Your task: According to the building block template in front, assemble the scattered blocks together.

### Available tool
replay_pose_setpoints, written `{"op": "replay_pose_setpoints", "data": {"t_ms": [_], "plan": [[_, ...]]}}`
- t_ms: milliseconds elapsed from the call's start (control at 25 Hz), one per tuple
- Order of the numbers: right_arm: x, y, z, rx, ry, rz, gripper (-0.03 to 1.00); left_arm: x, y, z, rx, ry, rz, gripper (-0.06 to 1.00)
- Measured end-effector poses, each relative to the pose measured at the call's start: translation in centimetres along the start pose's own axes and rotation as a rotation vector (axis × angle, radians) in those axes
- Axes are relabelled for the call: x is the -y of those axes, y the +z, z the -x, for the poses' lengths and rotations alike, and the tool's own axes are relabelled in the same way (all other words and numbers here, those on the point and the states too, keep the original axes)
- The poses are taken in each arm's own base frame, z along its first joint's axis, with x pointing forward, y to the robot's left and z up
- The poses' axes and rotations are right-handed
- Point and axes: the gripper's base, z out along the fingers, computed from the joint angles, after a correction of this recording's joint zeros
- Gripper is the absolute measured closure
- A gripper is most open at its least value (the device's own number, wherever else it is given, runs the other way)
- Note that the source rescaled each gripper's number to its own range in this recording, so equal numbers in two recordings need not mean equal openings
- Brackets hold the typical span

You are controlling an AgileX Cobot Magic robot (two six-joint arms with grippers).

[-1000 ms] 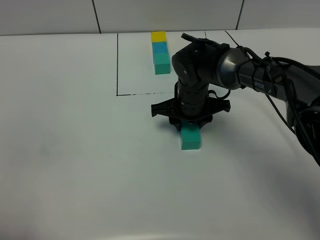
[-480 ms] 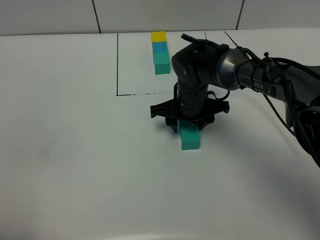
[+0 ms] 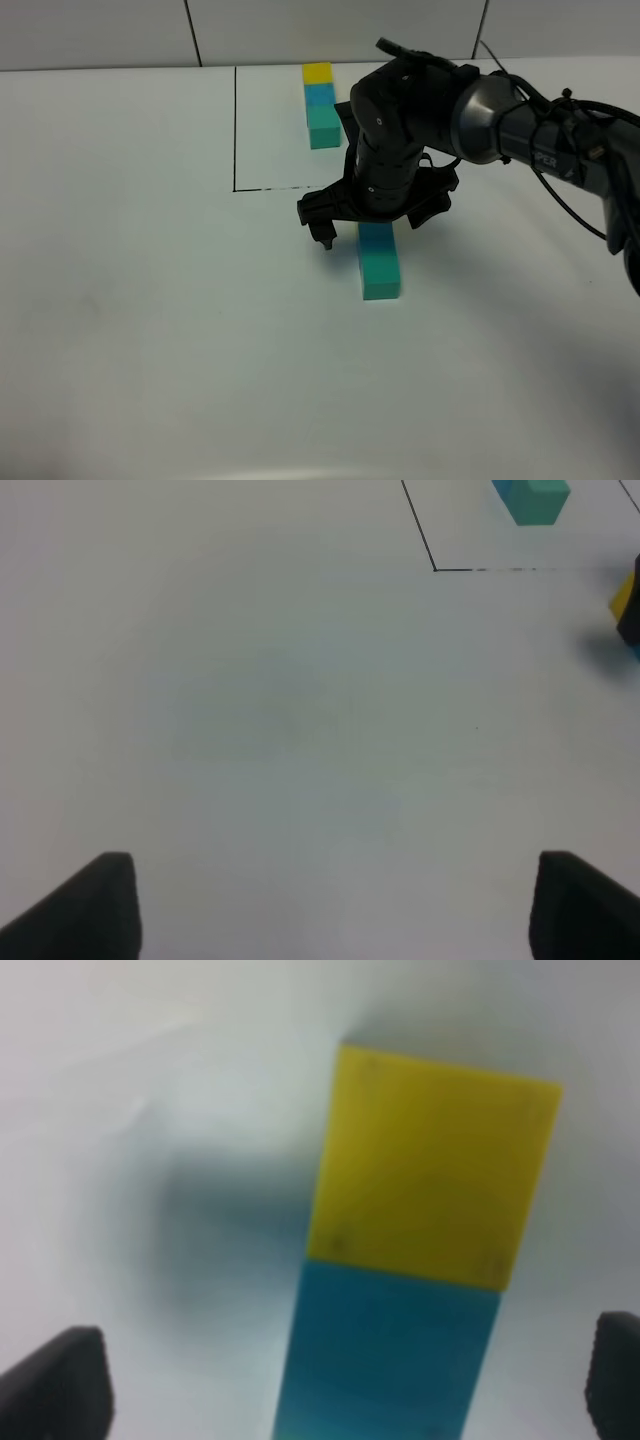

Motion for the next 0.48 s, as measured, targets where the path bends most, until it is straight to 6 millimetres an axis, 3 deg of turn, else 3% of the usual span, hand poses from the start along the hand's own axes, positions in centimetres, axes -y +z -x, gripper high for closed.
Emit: {"op": "replay_pose_setpoints", "data": {"t_ms": [240, 480], "plan": [[0.2, -3.2, 0.0, 0.019, -0.043, 0.035, -0.03, 0.0, 0.0, 0.0, 0.0, 0.0, 0.0, 0.28], [4.2, -4.7, -0.7, 0.013, -0.046, 0.022, -0.03, 0.0, 0.0, 0.0, 0.0, 0.0, 0.0, 0.28]]}}
